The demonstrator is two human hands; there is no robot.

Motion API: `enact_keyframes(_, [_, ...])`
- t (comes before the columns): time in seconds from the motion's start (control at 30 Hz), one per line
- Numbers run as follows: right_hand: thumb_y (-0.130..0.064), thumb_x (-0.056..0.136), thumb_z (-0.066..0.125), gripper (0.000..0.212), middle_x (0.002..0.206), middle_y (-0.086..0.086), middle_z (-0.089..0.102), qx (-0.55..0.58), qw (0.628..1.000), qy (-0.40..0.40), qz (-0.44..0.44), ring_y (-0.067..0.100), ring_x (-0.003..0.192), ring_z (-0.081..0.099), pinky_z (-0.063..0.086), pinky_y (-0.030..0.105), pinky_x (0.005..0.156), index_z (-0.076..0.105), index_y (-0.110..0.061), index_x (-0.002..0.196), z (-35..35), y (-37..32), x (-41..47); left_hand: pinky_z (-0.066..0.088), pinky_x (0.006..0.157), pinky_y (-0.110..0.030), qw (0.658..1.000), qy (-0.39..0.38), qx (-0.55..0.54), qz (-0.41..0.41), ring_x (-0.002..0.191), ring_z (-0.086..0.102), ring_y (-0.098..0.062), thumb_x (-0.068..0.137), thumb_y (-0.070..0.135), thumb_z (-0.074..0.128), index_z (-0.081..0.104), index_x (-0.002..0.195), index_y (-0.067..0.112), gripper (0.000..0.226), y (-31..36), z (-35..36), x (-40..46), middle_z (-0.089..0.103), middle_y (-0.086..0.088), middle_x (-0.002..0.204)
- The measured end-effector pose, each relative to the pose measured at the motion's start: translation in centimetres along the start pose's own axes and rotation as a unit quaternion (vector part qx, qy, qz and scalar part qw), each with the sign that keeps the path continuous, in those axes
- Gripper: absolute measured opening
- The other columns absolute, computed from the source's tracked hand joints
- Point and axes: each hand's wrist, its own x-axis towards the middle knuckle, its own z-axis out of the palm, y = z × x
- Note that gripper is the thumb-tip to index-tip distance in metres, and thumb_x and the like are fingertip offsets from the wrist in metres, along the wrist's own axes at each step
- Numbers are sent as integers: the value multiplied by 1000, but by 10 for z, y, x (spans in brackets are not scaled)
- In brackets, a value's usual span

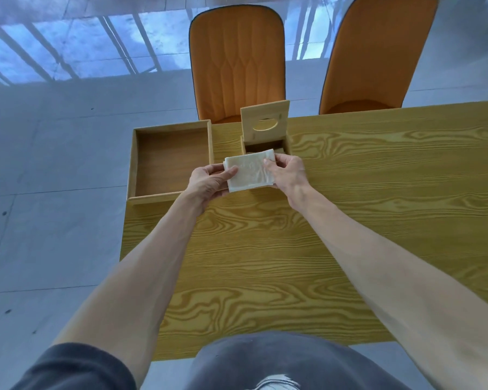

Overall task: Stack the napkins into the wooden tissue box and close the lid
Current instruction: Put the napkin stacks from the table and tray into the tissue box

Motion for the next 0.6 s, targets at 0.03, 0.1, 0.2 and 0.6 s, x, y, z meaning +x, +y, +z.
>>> enact_keyframes(0.03, [-18,96,62,9,100,3,72,-9,1000,1,5,19,95,70,61,37,84,69,-19,101,-6,0,2,61,81,-31,1000,7,7,5,88,73,-19,83,21,81,65,119,10,40,1,7,1,75,-9,111])
enact_keyframes(0.1, [-18,96,62,16,105,5,71,-47,999,9,1,21,98,68,60,37,84,70,-15,110,-18,0,8,60,82,-32,999,18,26,20,91,72,-18,85,22,80,65,122,9,42,3,21,6,74,-4,106])
enact_keyframes(0.2, [-17,96,62,23,105,2,71,-85,996,31,-25,17,95,66,54,20,69,69,-11,116,-35,-3,18,53,73,-25,997,35,50,53,85,64,-8,86,26,78,68,115,12,34,9,40,12,69,5,92])
enact_keyframes(0.6, [-10,93,66,31,111,11,72,-258,954,86,-130,23,100,69,54,25,82,66,-10,124,-40,-10,56,48,87,-28,972,100,185,108,109,65,-19,92,42,68,69,125,13,44,20,61,42,71,-5,120])
